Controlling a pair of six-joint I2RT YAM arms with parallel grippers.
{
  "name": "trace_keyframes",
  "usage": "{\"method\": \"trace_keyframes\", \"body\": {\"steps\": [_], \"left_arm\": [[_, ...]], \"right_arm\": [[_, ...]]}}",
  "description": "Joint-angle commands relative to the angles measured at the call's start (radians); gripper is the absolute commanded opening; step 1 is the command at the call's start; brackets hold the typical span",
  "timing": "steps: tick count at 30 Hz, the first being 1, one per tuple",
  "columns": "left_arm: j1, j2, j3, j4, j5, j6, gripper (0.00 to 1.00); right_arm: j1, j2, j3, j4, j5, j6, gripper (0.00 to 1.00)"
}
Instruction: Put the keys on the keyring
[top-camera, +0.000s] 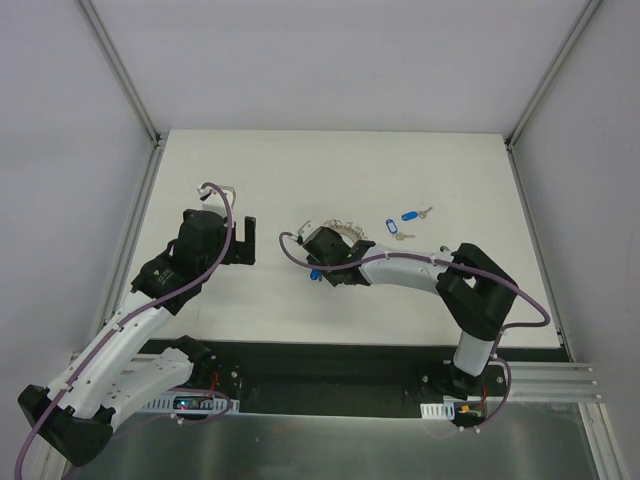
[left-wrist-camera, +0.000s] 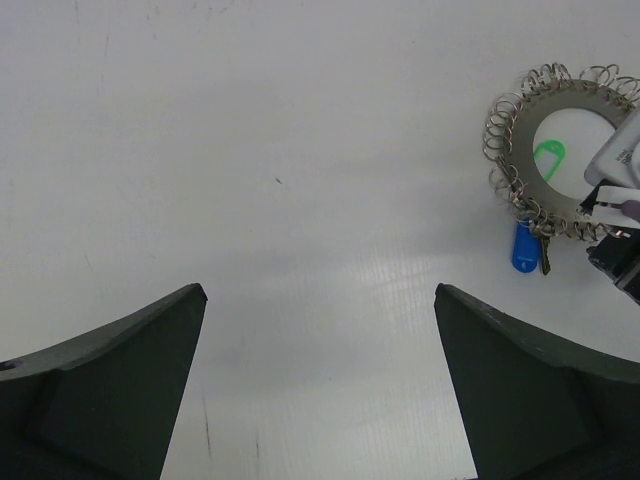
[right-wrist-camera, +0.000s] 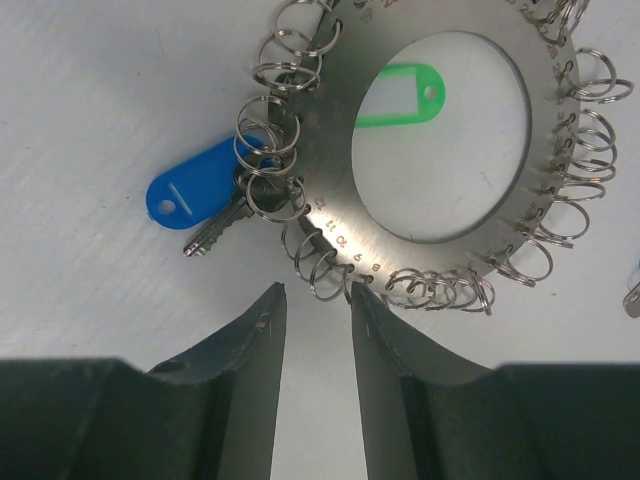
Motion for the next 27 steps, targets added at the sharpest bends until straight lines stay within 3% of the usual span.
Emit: {"method": "trace_keyframes", "body": {"steps": [1,13,19,20,27], "left_arm": [[0.011,-0.01,-0.005,0.029,-0.006,0.008,0.99],[0.011,-0.007,-0.008,0.031,-0.002,0.009,0.99],[0.011,-0.007,-0.008,0.032,0.0,0.011,0.99],[0.011,-0.007,-0.009,0.032,0.0,0.011,0.99],[0.013,-0.007,-0.008,0.034,0.006,0.012,0.99]], "right_arm": [[0.001,0.038,0.049,-0.007,0.04,-0.06,0.35],[0.001,0.075,0.064,-0.009,0.051,-0.092,0.29],[0.003,0.05,0.063,-0.018,0.054,-0.089,0.16],[0.001,0.043,0.061,-0.02,0.043,-0.083,0.09],[0.001,-0.063,0.02,-0.044,-0.049,-0.064,0.01]]}}
